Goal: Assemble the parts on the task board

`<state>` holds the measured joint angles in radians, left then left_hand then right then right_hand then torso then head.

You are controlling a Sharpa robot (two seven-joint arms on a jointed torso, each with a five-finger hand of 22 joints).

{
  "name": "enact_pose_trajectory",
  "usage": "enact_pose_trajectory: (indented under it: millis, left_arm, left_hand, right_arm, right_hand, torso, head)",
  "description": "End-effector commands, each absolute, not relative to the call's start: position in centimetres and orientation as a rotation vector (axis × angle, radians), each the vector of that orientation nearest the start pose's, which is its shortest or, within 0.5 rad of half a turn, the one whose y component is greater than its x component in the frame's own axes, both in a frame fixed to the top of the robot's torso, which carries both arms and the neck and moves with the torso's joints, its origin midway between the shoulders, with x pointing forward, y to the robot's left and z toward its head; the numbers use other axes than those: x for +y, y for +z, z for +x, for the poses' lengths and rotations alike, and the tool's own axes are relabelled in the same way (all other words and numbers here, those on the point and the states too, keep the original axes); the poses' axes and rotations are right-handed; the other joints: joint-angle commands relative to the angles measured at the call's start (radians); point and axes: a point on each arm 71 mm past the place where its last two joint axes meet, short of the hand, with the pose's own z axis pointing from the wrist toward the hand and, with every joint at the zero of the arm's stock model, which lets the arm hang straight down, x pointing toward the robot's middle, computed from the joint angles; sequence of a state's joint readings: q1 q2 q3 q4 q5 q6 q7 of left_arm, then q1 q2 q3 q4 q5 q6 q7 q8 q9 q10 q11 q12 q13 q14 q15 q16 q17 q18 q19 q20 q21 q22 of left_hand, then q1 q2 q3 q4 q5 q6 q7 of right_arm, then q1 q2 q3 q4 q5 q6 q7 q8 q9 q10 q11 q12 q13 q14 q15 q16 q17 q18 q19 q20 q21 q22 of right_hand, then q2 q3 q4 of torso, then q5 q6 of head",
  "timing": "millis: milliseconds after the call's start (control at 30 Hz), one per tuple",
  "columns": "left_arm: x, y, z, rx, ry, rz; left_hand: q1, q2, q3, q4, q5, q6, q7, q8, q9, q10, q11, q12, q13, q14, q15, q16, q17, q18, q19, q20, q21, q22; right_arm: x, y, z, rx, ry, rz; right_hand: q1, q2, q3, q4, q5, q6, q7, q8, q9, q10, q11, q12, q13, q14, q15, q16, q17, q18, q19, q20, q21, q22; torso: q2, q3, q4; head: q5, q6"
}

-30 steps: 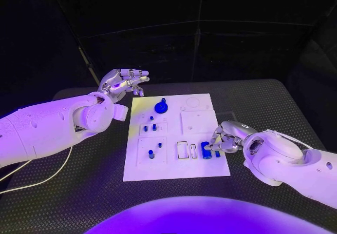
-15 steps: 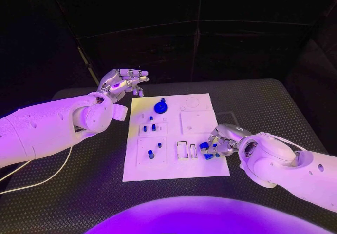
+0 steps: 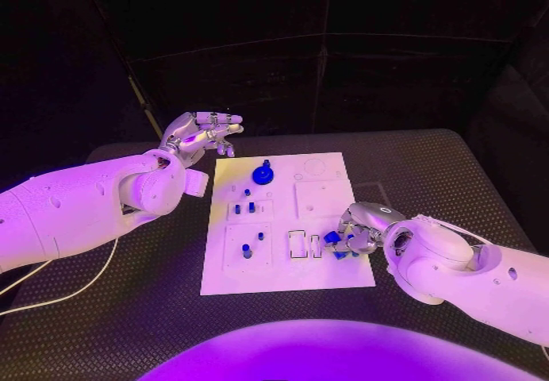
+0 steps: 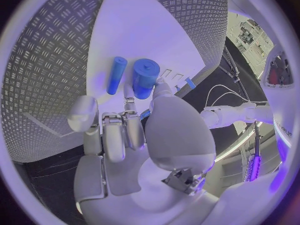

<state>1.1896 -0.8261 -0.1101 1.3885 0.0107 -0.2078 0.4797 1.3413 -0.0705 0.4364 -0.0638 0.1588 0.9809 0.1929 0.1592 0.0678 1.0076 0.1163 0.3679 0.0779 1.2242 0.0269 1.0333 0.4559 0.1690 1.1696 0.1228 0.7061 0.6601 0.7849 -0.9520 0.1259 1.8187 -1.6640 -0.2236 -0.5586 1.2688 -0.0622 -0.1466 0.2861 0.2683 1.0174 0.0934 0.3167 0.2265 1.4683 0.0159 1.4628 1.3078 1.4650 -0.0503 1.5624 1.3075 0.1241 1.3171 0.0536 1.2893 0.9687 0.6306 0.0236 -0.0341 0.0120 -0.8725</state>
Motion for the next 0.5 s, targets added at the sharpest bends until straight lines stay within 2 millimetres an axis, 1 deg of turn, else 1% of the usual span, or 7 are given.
enact_pose_trajectory:
  millis: [33, 200, 267, 300, 333, 500]
  left_arm:
    - [23.8, -21.0, 50.0, 1.409, -1.554, -1.101]
    - [23.9, -21.0, 50.0, 1.410, -1.554, -1.102]
    - [23.9, -21.0, 50.0, 1.410, -1.555, -1.102]
    - [23.9, -21.0, 50.0, 1.410, -1.555, -1.102]
    - [23.9, -21.0, 50.0, 1.410, -1.555, -1.102]
    - [23.8, -21.0, 50.1, 1.411, -1.556, -1.101]
  left_hand:
    - [-0.006, 0.004, -0.003, -0.003, -0.001, -0.007, 0.001, 0.006, -0.001, -0.006, 0.000, 0.005, 0.000, -0.006, -0.002, -0.002, -0.002, 0.014, -0.010, 0.000, -0.006, -0.002]
    - [-0.007, 0.003, -0.004, -0.003, -0.002, -0.008, 0.001, 0.006, -0.001, -0.007, 0.000, 0.005, 0.000, -0.007, -0.002, -0.002, -0.002, 0.014, -0.010, 0.000, -0.006, -0.002]
    - [-0.007, 0.003, -0.004, -0.003, -0.002, -0.008, 0.001, 0.006, -0.001, -0.007, 0.000, 0.005, 0.000, -0.007, -0.002, -0.002, -0.002, 0.014, -0.010, 0.000, -0.006, -0.002]
    - [-0.007, 0.003, -0.004, -0.003, -0.002, -0.008, 0.001, 0.006, -0.001, -0.007, 0.000, 0.005, 0.000, -0.007, -0.002, -0.002, -0.002, 0.014, -0.010, 0.000, -0.006, -0.002]
    - [-0.007, 0.003, -0.004, -0.003, -0.002, -0.008, 0.001, 0.006, -0.001, -0.007, 0.000, 0.005, 0.000, -0.007, -0.002, -0.002, -0.002, 0.014, -0.010, 0.000, -0.006, -0.002]
    - [-0.007, 0.003, -0.004, -0.003, -0.002, -0.008, 0.001, 0.006, -0.001, -0.007, 0.000, 0.005, 0.000, -0.007, -0.002, -0.002, -0.002, 0.014, -0.010, 0.000, -0.006, -0.002]
  right_arm:
    - [-19.1, -28.6, 36.6, 2.017, 0.386, -0.018]
    - [-18.9, -28.0, 36.4, 1.954, 0.428, 0.042]
    - [-18.9, -27.7, 36.3, 1.924, 0.456, 0.094]
    - [-18.9, -27.6, 36.3, 1.921, 0.459, 0.100]
    - [-18.9, -27.4, 36.2, 1.902, 0.480, 0.134]
    - [-18.7, -26.6, 35.9, 1.844, 0.553, 0.246]
  right_hand:
    - [0.019, 0.012, -0.005, -0.003, 0.022, -0.002, -0.005, 0.014, 0.006, 0.030, -0.006, -0.002, 0.125, 0.103, -0.005, 0.004, 0.250, -0.017, 0.005, 0.000, 0.006, 0.002]
    - [0.035, 0.035, -0.006, -0.005, 0.071, 0.005, -0.011, 0.036, 0.022, 0.032, -0.011, -0.002, 0.128, 0.103, -0.010, 0.004, 0.251, -0.017, 0.006, -0.004, 0.007, 0.004]
    - [0.045, 0.046, -0.004, -0.007, 0.102, 0.003, -0.013, 0.042, 0.027, 0.031, -0.013, -0.004, 0.126, 0.103, -0.012, 0.004, 0.250, -0.017, 0.006, -0.005, 0.007, 0.004]
    - [0.047, 0.047, -0.004, -0.007, 0.108, 0.002, -0.013, 0.042, 0.028, 0.031, -0.013, -0.004, 0.126, 0.103, -0.012, 0.003, 0.250, -0.017, 0.006, -0.006, 0.007, 0.004]
    - [0.054, 0.051, -0.004, -0.009, 0.131, 0.000, -0.014, 0.046, 0.031, 0.031, -0.014, -0.006, 0.125, 0.103, -0.013, 0.003, 0.249, -0.017, 0.006, -0.007, 0.007, 0.004]
    - [0.065, 0.059, -0.008, -0.008, 0.187, -0.005, -0.016, 0.057, 0.041, 0.029, -0.016, -0.010, 0.123, 0.103, -0.015, 0.003, 0.249, -0.017, 0.006, -0.009, 0.007, 0.004]
  torso:
    - [0.000, 0.0003, -0.0015]
    - [-0.001, 0.0014, -0.0028]
    - [0.000, 0.0012, -0.0026]
    - [0.000, 0.0008, -0.0022]
    - [0.000, 0.0003, -0.0020]
    - [-0.002, -0.0010, -0.0005]
  head:
    - [0.002, 0.000]
    - [0.005, 0.000]
    - [0.005, 0.000]
    - [0.005, 0.000]
    - [0.004, 0.000]
    - [0.006, 0.000]
